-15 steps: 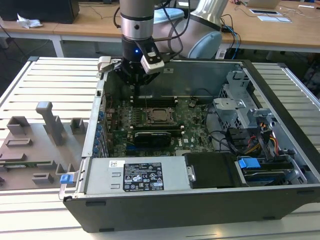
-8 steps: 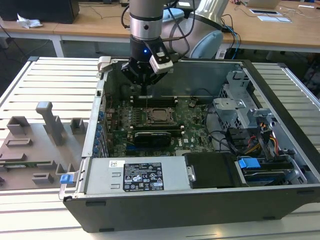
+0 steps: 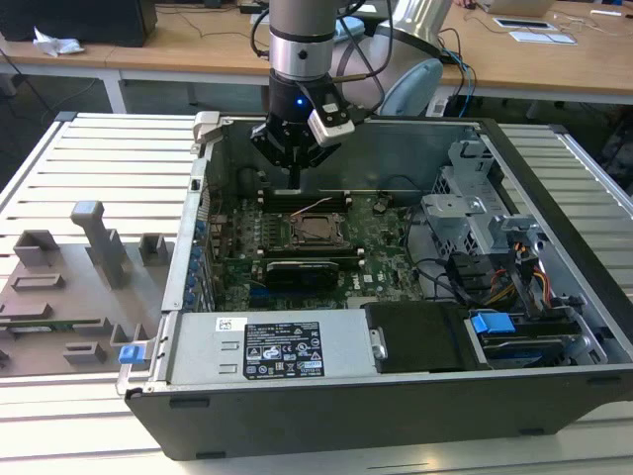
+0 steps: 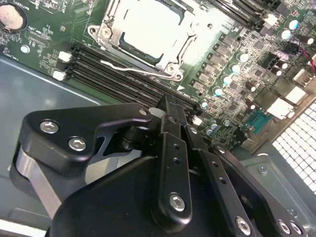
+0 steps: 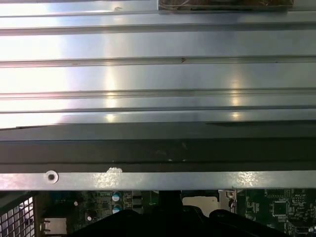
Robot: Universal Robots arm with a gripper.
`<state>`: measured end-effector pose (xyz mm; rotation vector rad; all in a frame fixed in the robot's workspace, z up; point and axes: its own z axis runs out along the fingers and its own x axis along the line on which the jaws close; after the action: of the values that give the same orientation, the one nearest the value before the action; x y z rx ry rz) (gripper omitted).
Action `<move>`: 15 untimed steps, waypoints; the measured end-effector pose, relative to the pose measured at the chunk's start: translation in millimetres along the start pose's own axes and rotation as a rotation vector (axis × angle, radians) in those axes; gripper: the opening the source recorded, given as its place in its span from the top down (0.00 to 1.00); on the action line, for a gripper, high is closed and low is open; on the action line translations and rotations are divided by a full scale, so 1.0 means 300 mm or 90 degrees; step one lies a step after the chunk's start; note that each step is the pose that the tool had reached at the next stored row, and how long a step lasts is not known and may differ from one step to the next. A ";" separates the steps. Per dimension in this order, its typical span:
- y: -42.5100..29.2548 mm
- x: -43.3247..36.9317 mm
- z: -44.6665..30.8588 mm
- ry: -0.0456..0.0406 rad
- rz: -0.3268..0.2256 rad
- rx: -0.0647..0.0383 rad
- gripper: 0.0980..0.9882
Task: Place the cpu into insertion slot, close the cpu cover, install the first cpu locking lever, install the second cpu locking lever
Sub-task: 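Install the first cpu locking lever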
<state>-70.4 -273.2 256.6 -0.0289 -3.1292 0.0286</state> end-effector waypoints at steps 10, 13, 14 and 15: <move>0.001 -0.001 0.050 0.0017 0.000 0.000 0.99; 0.001 -0.001 0.069 0.0017 0.000 0.000 0.99; 0.001 -0.001 0.073 0.0016 0.000 0.000 0.99; 0.001 -0.001 0.076 0.0016 0.000 0.000 0.99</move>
<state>-70.4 -273.2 233.8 -0.0288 -3.1266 0.0290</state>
